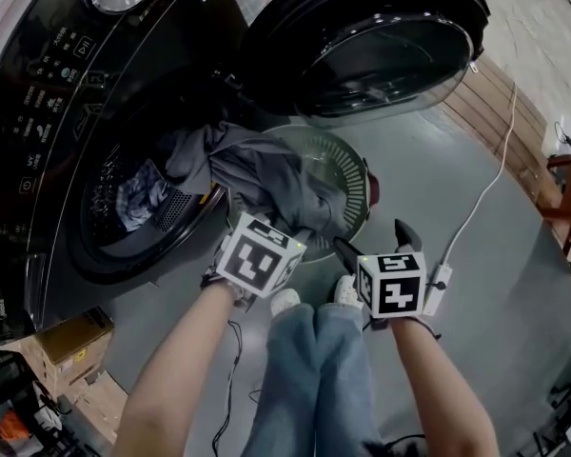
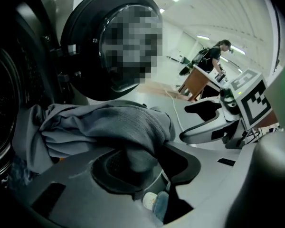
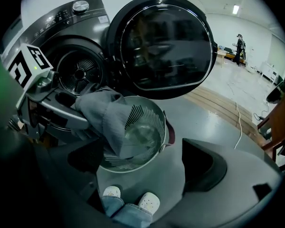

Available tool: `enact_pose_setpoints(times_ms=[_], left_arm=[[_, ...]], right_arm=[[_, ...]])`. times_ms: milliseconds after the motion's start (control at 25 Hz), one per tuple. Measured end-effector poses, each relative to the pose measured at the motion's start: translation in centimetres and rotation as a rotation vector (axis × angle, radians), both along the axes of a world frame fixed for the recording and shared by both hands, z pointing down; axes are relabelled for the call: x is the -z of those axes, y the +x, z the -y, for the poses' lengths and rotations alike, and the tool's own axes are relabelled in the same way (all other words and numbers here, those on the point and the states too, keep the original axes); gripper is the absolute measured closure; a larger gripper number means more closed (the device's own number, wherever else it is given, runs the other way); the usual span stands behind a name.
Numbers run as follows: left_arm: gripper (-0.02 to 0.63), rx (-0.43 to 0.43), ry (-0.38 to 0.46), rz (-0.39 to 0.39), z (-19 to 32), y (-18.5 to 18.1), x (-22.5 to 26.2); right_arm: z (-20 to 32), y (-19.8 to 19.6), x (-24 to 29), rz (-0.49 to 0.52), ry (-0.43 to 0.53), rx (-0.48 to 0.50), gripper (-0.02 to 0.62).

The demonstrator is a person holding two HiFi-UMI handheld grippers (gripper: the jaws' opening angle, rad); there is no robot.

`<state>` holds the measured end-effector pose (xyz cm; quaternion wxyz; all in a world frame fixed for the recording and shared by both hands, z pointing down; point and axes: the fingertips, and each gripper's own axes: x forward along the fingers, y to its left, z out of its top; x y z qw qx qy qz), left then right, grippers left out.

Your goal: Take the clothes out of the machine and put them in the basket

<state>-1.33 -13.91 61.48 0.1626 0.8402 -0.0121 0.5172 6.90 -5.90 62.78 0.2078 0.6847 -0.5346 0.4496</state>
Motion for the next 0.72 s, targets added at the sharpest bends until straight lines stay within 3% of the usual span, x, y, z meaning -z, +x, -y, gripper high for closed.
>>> enact_pose_setpoints(times_ms=[120,240,400,720], left_arm=[[0.254,0.082,0.001,0.005,0.6,-0.2,-0.9],[0.165,0.157,0.060,-0.005,2.4,-0.8,-1.4],[0.125,0.176,0.142,0.016,4.6,-2.0,-2.0],[0.112,0.141,0.358,0.076,11.1,-4.7,-1.6]], right_arm=[[0.1,0.1,-0.2,0.005,-0.003,-0.013,0.080],[0.4,-0.1,-0.4,0.006,-0.007,-0.008,0.081],[0.8,-0.5,-0.9,0.009,-0.013,0.002,0.081],[2.5,-1.4,-1.6,0.013,-0.030,0.023,0.081]])
